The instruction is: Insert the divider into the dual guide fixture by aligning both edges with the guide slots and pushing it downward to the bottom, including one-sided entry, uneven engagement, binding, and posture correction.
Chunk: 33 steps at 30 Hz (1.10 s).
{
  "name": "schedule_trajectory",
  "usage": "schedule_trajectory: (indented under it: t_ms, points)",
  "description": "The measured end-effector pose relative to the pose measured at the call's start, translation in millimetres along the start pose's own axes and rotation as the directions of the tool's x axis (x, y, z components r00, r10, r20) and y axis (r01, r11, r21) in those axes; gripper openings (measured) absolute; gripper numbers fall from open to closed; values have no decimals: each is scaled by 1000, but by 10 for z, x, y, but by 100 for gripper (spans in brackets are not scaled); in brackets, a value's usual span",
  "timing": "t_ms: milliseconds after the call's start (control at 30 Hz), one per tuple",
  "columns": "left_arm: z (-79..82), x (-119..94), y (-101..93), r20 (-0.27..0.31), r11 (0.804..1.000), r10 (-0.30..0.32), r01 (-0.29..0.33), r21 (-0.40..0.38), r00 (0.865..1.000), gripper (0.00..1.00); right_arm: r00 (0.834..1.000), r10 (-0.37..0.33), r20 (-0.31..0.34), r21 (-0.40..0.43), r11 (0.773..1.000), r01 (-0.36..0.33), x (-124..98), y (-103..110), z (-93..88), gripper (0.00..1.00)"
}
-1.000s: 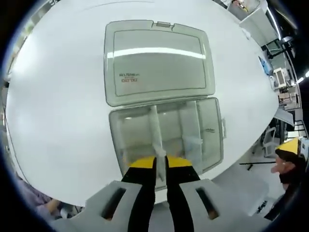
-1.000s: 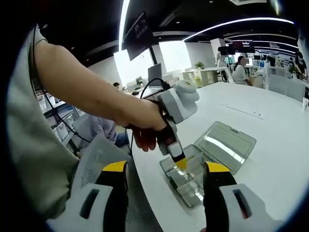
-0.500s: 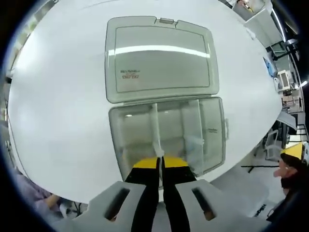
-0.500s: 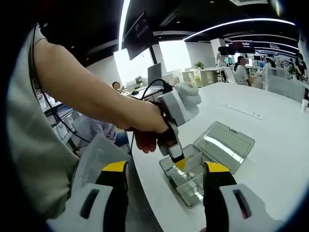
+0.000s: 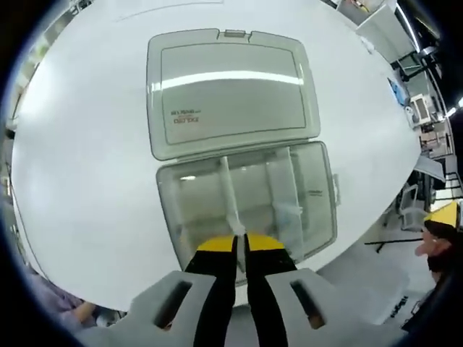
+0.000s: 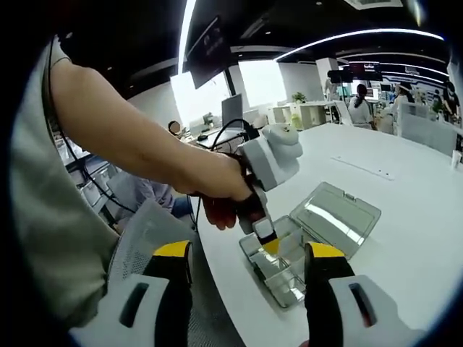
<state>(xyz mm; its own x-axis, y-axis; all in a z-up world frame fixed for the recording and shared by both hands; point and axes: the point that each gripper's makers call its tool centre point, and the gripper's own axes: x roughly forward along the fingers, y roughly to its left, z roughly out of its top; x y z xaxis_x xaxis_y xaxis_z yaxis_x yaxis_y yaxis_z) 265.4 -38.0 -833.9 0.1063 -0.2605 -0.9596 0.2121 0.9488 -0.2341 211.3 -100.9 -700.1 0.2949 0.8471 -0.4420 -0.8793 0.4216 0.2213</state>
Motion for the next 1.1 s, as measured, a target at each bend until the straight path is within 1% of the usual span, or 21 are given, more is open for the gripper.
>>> schedule_trajectory:
  t_ms: [67, 167, 233, 267, 333, 400, 467, 567, 600, 633, 700, 733, 767, 800, 867, 933, 967, 1000, 1033, 1067, 1100]
  points:
    - [7, -21, 16, 20, 1000, -6, 6, 6, 1000, 5, 1000, -2, -3, -5, 1000, 2, -9, 0, 2, 60]
    - [59, -60, 62, 75, 999, -12, 9, 34, 997, 12, 1000, -7, -9, -7, 1000, 7, -5, -19, -12, 60]
    - [93, -89, 33, 107, 999, -47, 45, 26, 993, 15, 1000, -9, -9, -6, 1000, 9, -4, -22, -11, 60]
    - [131, -105, 29, 136, 997, -64, 58, 46, 989, 18, 1000, -11, -9, -8, 1000, 11, -4, -25, -10, 61]
    - [116, -174, -8, 159, 995, -87, 76, 71, 984, 26, 1000, -12, -12, -12, 1000, 12, -2, -26, -16, 61]
    - [149, -206, -19, 194, 990, -120, 103, 94, 974, 28, 1000, -14, -16, -18, 1000, 14, -2, -31, -26, 61]
    - [171, -259, -34, 239, 984, -156, 129, 124, 958, 32, 999, -17, -27, -31, 999, 16, 1, -40, -47, 61]
    - [98, -313, 14, 253, 982, -163, 132, 135, 954, 34, 999, -17, -28, -41, 999, 16, 5, -41, -49, 62]
    - [97, -332, 12, 267, 979, -180, 147, 139, 947, 34, 999, -17, -28, -41, 999, 16, 5, -42, -48, 62]
    - [78, -375, -15, 300, 975, -208, 173, 138, 931, 35, 999, -17, -29, -44, 999, 16, 6, -46, -49, 62]
    - [24, -424, -10, 319, 970, -225, 181, 161, 921, 37, 999, -18, -31, -47, 999, 17, 7, -48, -50, 62]
    - [27, -453, -21, 345, 965, -247, 196, 176, 905, 38, 999, -17, -34, -51, 999, 16, 7, -48, -53, 62]
    - [20, -484, -26, 361, 962, -258, 204, 182, 896, 40, 999, -19, -39, -55, 998, 17, 6, -51, -58, 62]
    - [19, -535, -53, 389, 953, -284, 214, 213, 877, 41, 999, -20, -45, -60, 998, 17, 4, -55, -63, 62]
    - [-23, -598, -59, 407, 948, -300, 222, 226, 863, 42, 999, -20, -50, -65, 998, 17, -1, -61, -64, 62]
    - [-36, -670, -78, 437, 940, -322, 227, 256, 840, 43, 998, -23, -61, -73, 997, 19, -7, -76, -77, 62]
    - [-48, -691, -78, 444, 938, -325, 224, 265, 835, 44, 998, -24, -62, -76, 997, 20, -10, -81, -78, 62]
    - [-57, -734, -105, 458, 929, -347, 236, 284, 819, 44, 998, -24, -63, -82, 996, 19, -14, -85, -80, 63]
    - [-45, -774, -138, 479, 920, -371, 246, 305, 795, 45, 997, -26, -68, -85, 996, 20, -18, -91, -89, 63]
    - [-51, -796, -145, 489, 917, -379, 246, 314, 786, 46, 997, -28, -78, -94, 995, 20, -28, -98, -108, 63]
    - [-90, -809, -134, 485, 917, -376, 243, 316, 789, 47, 996, -29, -83, -99, 995, 20, -33, -101, -119, 63]
